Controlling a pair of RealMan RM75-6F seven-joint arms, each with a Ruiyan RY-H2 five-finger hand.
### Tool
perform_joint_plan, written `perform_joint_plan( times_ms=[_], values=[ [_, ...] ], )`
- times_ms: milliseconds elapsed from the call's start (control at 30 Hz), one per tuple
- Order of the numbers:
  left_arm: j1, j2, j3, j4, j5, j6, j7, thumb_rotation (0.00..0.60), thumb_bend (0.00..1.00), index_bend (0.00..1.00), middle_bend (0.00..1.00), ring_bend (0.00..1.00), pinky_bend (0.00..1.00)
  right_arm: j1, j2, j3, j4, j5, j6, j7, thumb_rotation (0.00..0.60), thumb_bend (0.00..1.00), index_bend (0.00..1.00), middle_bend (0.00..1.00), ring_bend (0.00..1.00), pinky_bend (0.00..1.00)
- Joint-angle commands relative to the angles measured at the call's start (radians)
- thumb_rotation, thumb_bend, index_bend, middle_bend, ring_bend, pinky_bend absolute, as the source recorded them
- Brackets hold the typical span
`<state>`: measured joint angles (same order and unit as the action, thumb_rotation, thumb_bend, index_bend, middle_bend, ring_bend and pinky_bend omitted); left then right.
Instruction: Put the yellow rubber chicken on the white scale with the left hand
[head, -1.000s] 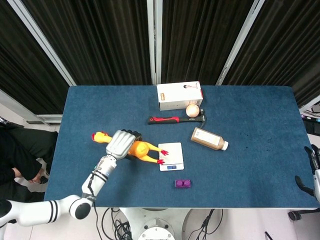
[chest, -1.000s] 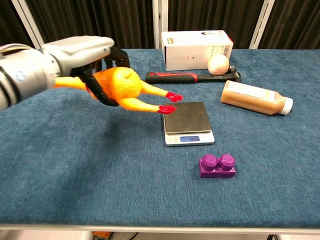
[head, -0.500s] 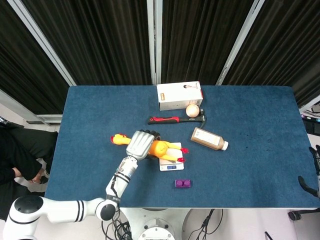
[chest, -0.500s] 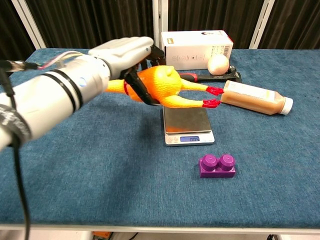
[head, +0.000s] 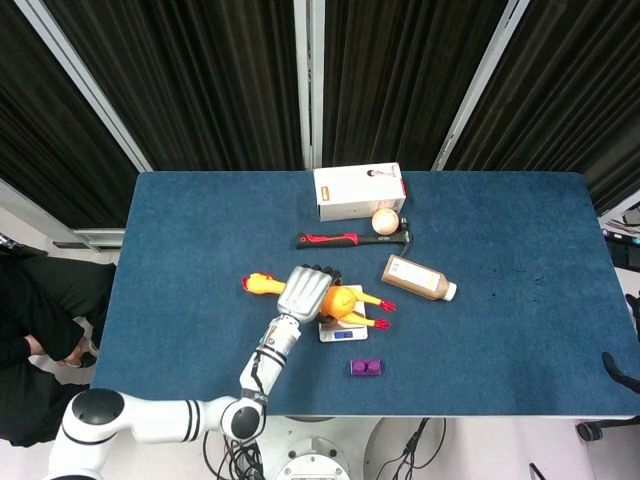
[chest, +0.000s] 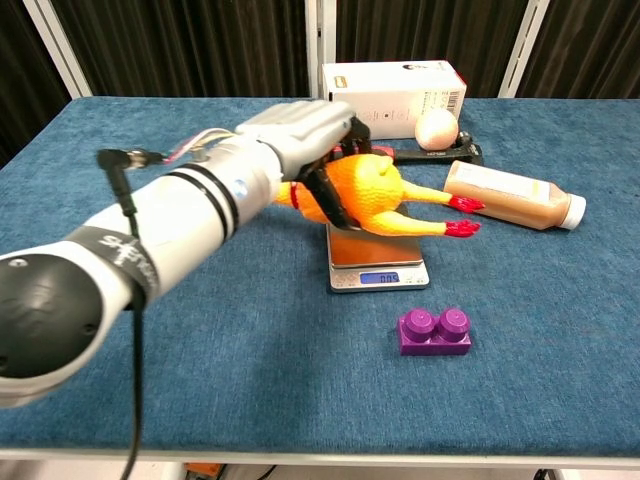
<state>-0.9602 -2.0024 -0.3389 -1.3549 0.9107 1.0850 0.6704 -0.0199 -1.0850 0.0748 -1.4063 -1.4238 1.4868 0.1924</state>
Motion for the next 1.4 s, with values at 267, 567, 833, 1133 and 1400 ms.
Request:
perform_joint_plan(
  times_ms=[267,567,833,1133,1400],
  values=[
    [-0.043,-0.093,-0.013,0.103,-0.023,0.018,0.051,0.6,0.27,0.61,0.67,0.57,0.64,-0.004,-0.002,0.002,0.016,0.005,-0.003,0.016,0.6,0.22,0.0,0.0,0.0,0.0],
    [-0.063,-0.137,-0.046,0.126,-0.045,0.041,0.092,0.6,0.27,0.6,0.66,0.57,0.63,0.001,-0.006,0.003,0.025,0.007,-0.016,0.023,0.6,0.22,0.0,0.0,0.0,0.0],
    [-0.065,-0.153,-0.041,0.129,-0.059,0.018,0.095,0.6,0.27,0.53,0.66,0.56,0.63,-0.001,-0.01,0.003,0.034,0.012,-0.022,0.029,0.6,0.22,0.0,0.0,0.0,0.0],
    [-0.057,-0.141,-0.033,0.122,-0.016,-0.007,0.029,0.6,0.24,0.13,0.36,0.33,0.54,-0.002,-0.013,0.004,0.04,0.014,-0.024,0.031,0.6,0.22,0.0,0.0,0.0,0.0],
    [-0.037,-0.121,-0.026,0.088,0.021,0.006,-0.016,0.6,0.19,0.05,0.22,0.24,0.48,-0.001,-0.012,0.002,0.027,0.01,-0.024,0.011,0.6,0.22,0.0,0.0,0.0,0.0]
  ],
)
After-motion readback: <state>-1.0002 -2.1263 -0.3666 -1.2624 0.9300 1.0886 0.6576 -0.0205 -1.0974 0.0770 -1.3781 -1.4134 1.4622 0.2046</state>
